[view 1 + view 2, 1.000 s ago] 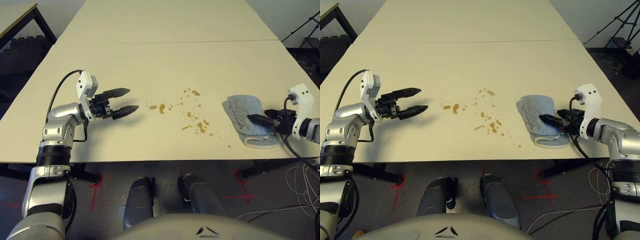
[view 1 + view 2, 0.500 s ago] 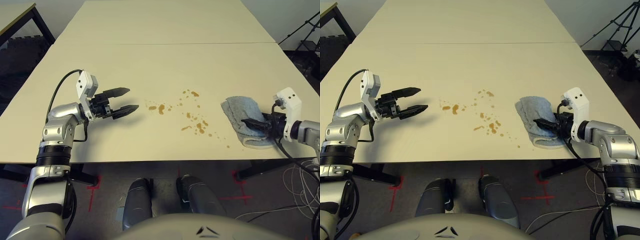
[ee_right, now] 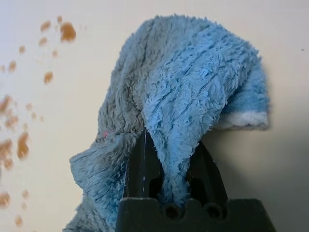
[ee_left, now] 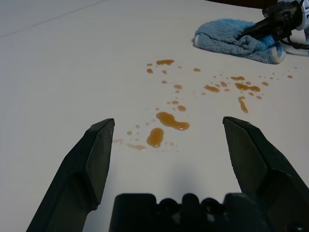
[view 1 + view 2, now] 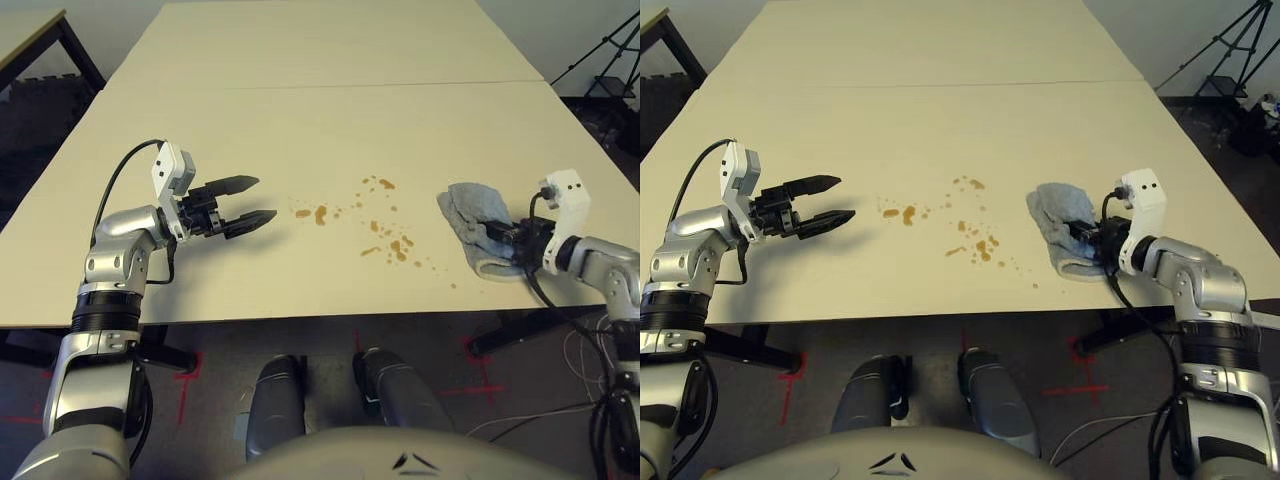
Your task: Wipe the water off the table with a rag.
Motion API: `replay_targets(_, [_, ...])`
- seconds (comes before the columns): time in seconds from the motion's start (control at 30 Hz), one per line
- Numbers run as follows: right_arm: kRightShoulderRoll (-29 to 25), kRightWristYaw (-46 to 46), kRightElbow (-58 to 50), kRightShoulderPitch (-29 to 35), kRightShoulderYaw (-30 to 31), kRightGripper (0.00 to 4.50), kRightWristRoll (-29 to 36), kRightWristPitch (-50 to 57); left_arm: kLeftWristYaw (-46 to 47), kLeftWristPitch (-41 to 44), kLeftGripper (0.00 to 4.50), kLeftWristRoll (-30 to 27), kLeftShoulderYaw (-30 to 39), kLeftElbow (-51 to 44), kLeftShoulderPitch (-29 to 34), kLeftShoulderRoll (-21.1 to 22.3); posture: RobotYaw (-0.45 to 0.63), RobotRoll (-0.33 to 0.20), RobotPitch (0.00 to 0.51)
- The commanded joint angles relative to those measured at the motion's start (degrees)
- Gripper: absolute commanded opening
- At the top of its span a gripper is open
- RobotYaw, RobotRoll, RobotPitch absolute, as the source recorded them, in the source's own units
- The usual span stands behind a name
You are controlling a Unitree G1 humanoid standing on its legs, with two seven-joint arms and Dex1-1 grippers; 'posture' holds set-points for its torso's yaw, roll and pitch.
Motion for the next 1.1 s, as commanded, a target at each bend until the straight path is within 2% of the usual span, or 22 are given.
replay_targets(0.03, [2.28, -3.52, -1.68, -2.9, -0.71, 0.22, 1.14, 0.37, -1.05, -0.52, 4.5, 0.81, 0.53, 0.68, 0.84, 1.84, -0.19, 0.0, 0.132])
replay_targets(0.37, [8.12, -9.09, 5.94, -9.61, 2.62, 0.21, -3.16, -6.01, -0.69, -1.6, 4.5, 0.82, 1.22, 2.27, 0.25, 3.03, -0.16, 0.0, 0.119])
replay_targets(0.73, [9.38, -10.2, 9.78, -10.08, 5.7, 0.21, -6.15, -9.03, -0.67, -1.77, 4.5, 0.62, 1.2, 2.36, 0.18, 3.21, -0.16, 0.0, 0.123])
replay_targets(1.1, [16.28, -12.42, 14.34, -12.88, 8.46, 0.2, -8.01, -11.11, -1.74, -1.02, 4.5, 0.38, 1.41, 2.36, 0.49, 4.92, -0.16, 0.0, 0.136])
